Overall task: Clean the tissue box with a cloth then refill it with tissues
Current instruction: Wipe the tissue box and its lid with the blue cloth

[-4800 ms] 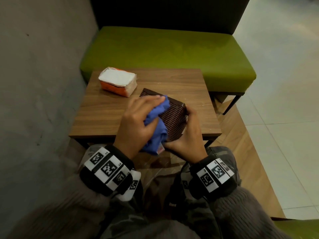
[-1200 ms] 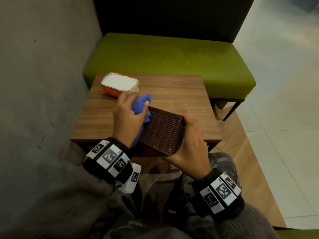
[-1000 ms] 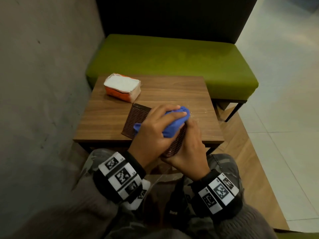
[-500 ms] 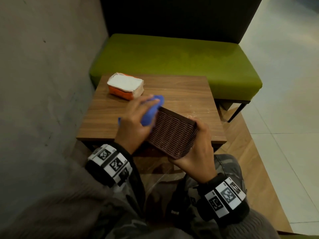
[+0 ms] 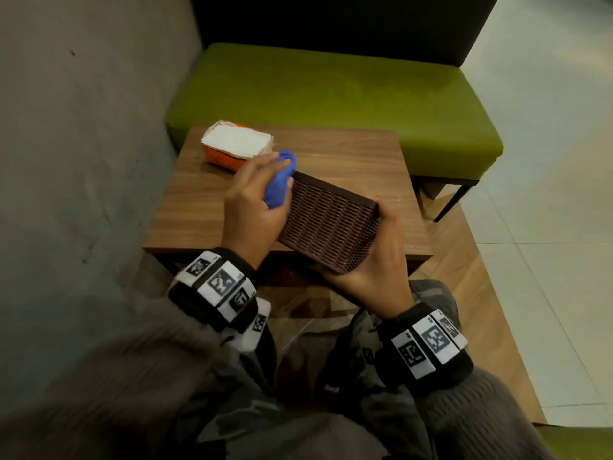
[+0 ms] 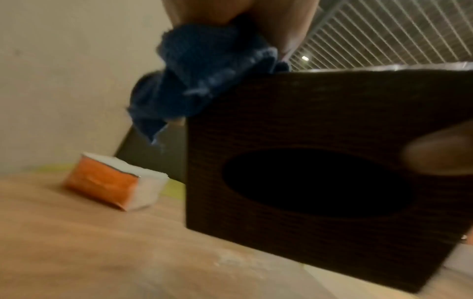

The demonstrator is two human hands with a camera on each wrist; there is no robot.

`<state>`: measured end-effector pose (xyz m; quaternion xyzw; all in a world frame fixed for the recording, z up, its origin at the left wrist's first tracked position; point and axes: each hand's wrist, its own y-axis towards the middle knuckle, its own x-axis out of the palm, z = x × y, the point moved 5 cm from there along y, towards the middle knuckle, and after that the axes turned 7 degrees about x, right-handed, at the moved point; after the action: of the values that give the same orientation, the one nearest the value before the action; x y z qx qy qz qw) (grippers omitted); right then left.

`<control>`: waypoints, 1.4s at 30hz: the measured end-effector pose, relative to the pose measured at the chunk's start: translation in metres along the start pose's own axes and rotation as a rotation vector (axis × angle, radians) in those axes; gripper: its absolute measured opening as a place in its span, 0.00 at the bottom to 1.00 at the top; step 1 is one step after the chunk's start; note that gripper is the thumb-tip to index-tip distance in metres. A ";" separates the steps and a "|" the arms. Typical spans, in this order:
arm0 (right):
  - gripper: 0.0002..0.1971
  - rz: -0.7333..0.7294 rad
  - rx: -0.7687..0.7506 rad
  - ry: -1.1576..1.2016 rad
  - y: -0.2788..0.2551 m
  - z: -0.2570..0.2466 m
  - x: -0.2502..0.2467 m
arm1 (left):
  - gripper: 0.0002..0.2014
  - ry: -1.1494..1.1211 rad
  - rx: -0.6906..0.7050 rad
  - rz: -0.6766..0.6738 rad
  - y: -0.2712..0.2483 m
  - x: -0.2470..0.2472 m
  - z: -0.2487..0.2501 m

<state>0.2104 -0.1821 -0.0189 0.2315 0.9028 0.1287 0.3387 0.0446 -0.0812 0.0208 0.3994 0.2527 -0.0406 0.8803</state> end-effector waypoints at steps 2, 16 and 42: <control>0.51 -0.054 0.042 0.002 0.001 0.002 0.009 | 0.17 -0.013 0.220 -0.145 -0.015 0.017 0.040; 0.49 -0.068 0.043 0.043 -0.007 0.000 0.011 | 0.17 -0.044 0.531 -0.388 -0.018 0.013 0.041; 0.52 0.025 0.087 0.027 -0.011 0.008 -0.008 | 0.12 -0.116 -0.078 -0.014 -0.025 -0.010 -0.016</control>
<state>0.2177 -0.1953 -0.0250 0.2553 0.9091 0.0967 0.3145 0.0224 -0.0879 0.0001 0.3601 0.2055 -0.0600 0.9080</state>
